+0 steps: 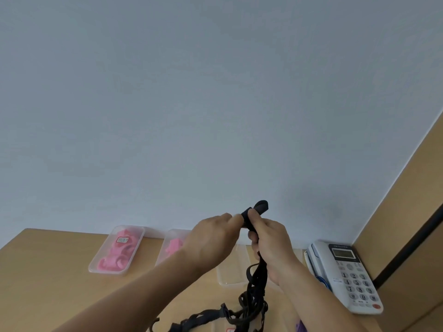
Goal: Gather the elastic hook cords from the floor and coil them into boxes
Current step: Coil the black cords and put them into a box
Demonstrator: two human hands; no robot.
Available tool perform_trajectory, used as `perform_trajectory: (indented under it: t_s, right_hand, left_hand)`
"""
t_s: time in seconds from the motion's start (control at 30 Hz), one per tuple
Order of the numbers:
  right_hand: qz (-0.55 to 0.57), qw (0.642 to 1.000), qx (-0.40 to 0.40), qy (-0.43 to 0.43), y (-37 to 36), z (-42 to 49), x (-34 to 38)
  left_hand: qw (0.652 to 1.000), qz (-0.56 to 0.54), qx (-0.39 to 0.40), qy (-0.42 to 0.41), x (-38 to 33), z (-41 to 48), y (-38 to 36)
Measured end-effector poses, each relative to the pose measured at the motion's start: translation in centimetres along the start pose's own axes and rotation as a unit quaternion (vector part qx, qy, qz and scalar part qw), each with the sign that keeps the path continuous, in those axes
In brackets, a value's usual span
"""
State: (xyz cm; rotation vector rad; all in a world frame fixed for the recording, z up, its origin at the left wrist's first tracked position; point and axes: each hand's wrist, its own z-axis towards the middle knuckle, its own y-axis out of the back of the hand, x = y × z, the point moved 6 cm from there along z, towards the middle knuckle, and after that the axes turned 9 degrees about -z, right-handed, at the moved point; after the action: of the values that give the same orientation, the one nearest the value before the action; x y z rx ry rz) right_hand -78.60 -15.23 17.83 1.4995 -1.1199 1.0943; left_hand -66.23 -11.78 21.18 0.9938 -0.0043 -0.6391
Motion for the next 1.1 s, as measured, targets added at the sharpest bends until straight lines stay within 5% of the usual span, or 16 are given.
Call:
perform_trajectory:
  t_s: [0.07,0.17,0.3,0.43,0.5,0.67,0.8,0.93,1.1]
  right_hand:
    - [0.018,1.0,-0.011,0.02,0.3,0.0,0.0]
    - [0.043,0.998,-0.034,0.033,1.0,0.1,0.3]
    - [0.038,0.996,-0.04,0.073,1.0,0.1,0.7]
    - [0.024,0.996,-0.027,0.087,0.1,-0.2,0.7]
    - [0.04,0.997,-0.001,0.071,-0.2,-0.2,0.6]
    - [0.017,0.999,0.031,0.016,-0.6,-0.4,-0.1]
    - [-0.024,1.0,0.001,0.003,-0.7,-0.6,-0.2]
    - [-0.06,0.997,-0.013,0.041,-1.2,-1.1,0.5]
    - [-0.068,0.997,0.001,0.03,-1.3,-1.4,0.3]
  left_hand:
    - [0.973,-0.189,-0.005,0.136,1.4,0.2,0.1]
    - [0.917,-0.339,0.027,0.208,2.1,0.2,0.0]
    - [0.684,-0.615,0.09,0.382,2.7,-0.7,-1.3]
    - [0.633,-0.682,0.153,0.333,1.1,-0.4,-1.6]
    - [0.665,-0.661,0.135,0.318,1.3,-0.2,-1.4]
    - [0.856,-0.412,0.111,0.293,2.3,-0.4,-0.9]
    - [0.944,-0.221,0.078,0.232,2.3,-0.2,-0.1]
    - [0.989,-0.006,0.069,0.127,1.9,0.0,-0.6]
    - [0.986,0.133,0.102,-0.021,0.3,-0.2,0.0]
